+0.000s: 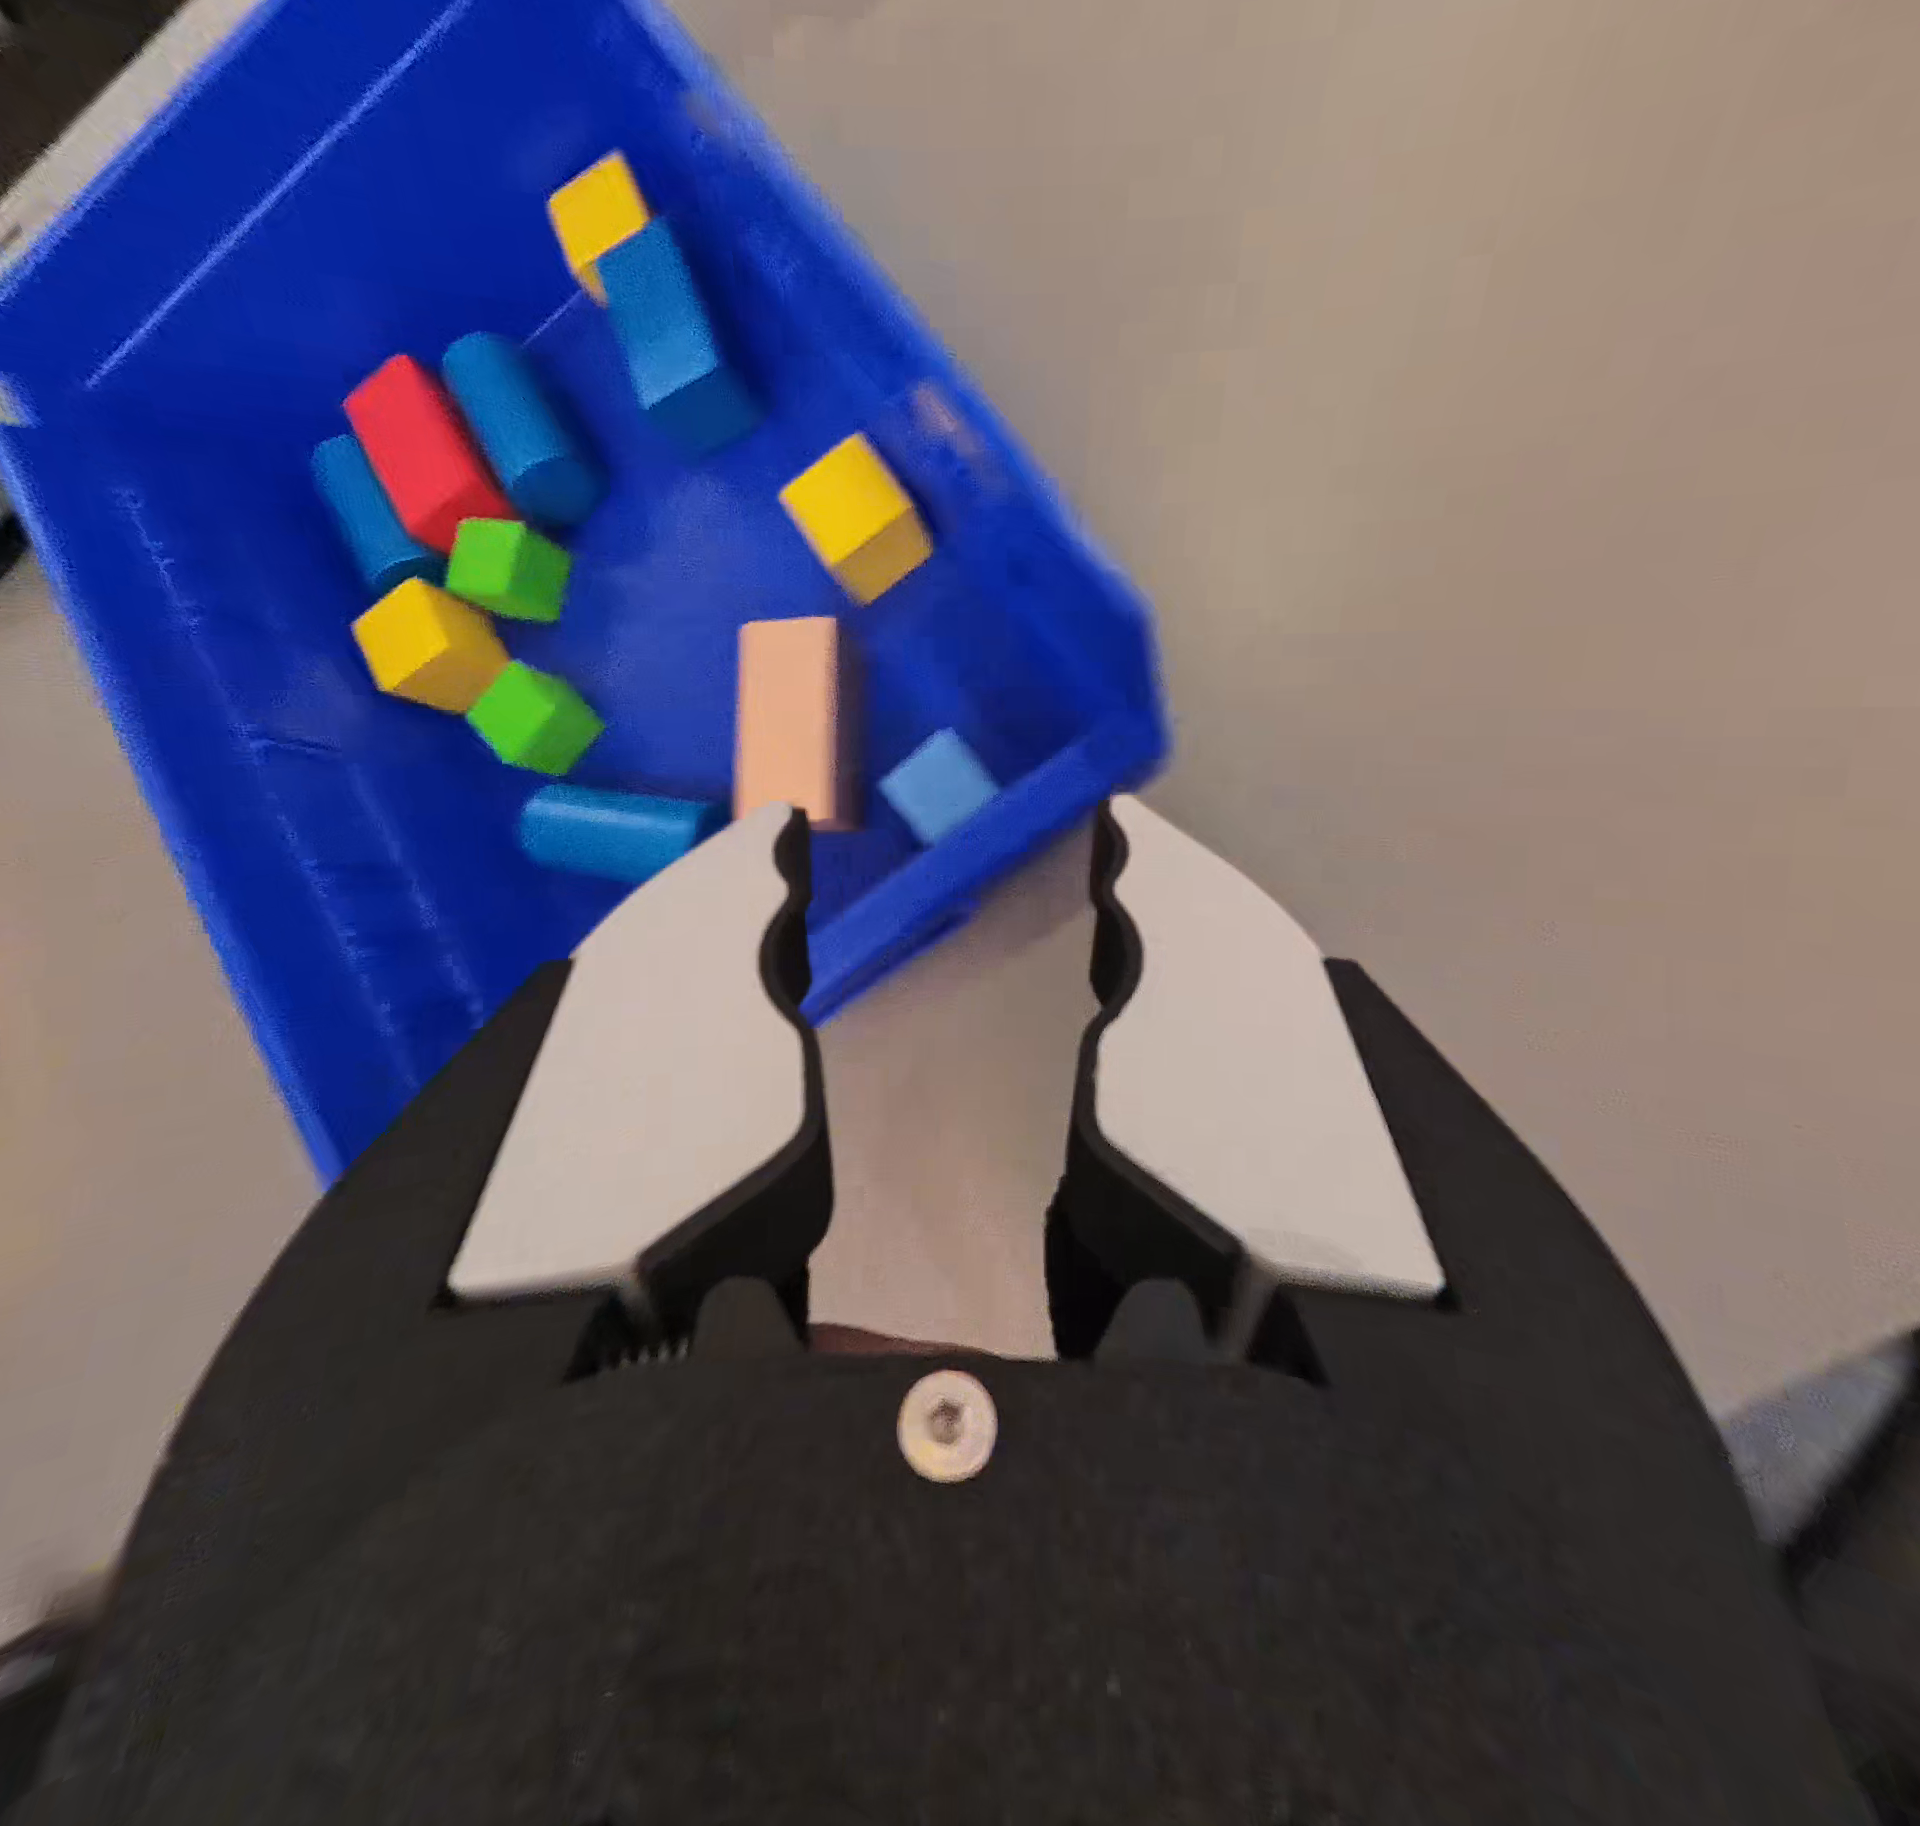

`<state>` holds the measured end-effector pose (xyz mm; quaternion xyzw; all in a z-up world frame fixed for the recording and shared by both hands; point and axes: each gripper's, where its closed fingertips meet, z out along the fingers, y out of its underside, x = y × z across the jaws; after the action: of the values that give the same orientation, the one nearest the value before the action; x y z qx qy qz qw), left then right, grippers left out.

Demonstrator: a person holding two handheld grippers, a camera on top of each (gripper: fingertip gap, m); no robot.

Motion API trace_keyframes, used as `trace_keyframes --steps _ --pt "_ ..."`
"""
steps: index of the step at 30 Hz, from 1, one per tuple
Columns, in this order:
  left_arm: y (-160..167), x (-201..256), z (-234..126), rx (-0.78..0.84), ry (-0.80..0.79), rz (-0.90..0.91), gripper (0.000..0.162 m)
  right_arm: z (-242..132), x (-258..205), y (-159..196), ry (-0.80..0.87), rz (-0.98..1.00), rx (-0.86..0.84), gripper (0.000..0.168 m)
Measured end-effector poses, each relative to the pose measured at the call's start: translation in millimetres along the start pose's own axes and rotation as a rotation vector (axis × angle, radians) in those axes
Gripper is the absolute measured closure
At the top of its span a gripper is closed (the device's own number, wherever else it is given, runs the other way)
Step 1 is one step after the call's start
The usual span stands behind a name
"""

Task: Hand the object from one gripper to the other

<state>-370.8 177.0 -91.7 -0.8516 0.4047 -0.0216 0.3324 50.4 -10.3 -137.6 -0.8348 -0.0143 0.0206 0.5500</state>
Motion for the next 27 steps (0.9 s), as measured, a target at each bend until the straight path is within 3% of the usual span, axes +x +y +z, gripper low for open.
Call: trace_keyframes --steps 4,11,13,14,23,27 --pt "3.7 -24.1 39.5 -0.130 0.174 -0.078 0.114 0.7 -7.5 3.2 -0.035 -0.005 -0.019 0.125" --pt "25.8 -36.5 99.7 -0.393 0.209 -0.062 0.108 0.8 -11.7 4.5 -0.057 -0.004 -0.026 0.125" --pt "25.6 -45.5 107.1 -0.409 0.184 -0.115 0.131 0.3 -11.3 3.2 -0.058 0.000 -0.019 0.125" --pt "25.6 -46.4 107.9 -0.415 0.190 -0.138 0.131 0.6 -10.6 3.6 -0.055 -0.003 -0.020 0.125" --pt "25.5 -53.2 106.0 -0.383 0.173 -0.151 0.131 1.3 -16.5 4.2 -0.060 -0.030 -0.026 0.126" --pt "-7.8 -50.8 72.8 -0.104 0.316 -0.345 0.131 -1.8 -34.1 -11.3 -0.141 -0.103 0.046 0.125"
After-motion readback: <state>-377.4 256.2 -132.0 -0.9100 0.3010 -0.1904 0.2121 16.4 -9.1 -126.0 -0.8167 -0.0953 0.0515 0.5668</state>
